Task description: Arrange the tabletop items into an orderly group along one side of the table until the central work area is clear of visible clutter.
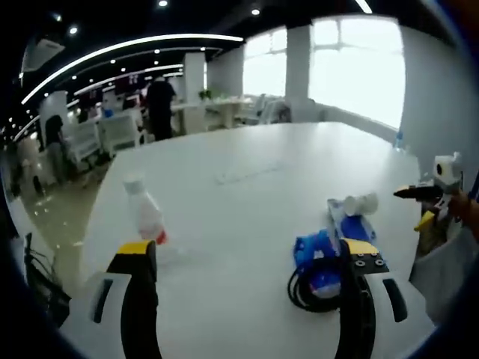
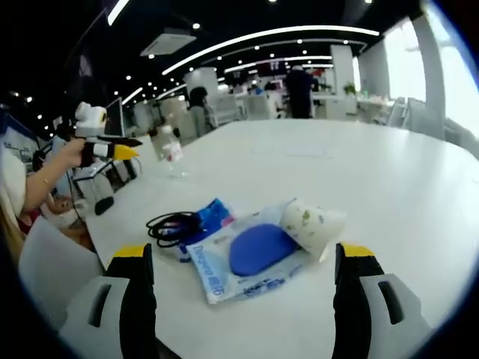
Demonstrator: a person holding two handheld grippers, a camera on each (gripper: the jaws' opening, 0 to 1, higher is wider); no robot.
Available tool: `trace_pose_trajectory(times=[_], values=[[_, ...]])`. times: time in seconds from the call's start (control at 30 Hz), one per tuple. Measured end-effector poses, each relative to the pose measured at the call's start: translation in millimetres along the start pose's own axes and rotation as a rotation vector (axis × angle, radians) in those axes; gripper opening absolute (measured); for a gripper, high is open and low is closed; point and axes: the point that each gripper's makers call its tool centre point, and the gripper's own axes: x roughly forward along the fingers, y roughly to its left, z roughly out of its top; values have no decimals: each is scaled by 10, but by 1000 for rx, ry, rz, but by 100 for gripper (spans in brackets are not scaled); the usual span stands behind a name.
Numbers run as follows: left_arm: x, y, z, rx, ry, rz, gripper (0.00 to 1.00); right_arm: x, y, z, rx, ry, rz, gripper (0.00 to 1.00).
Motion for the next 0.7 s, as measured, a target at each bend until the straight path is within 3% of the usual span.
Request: trace_pose_trajectory(times=[0.03, 0.13, 0.43, 0.7], values=[[-16, -43, -30, -31, 9, -21, 99, 9, -4, 1, -1, -2, 0, 99], [-80, -90, -107, 14, 9, -20, 99, 38, -49, -22, -7, 10, -6, 99], [-188, -279, -377, 45, 55, -64, 99, 109, -180, -33, 7, 16, -6, 95], [-243, -445, -534, 25, 79, -122, 98, 238, -309, -78, 1, 47, -12, 89]])
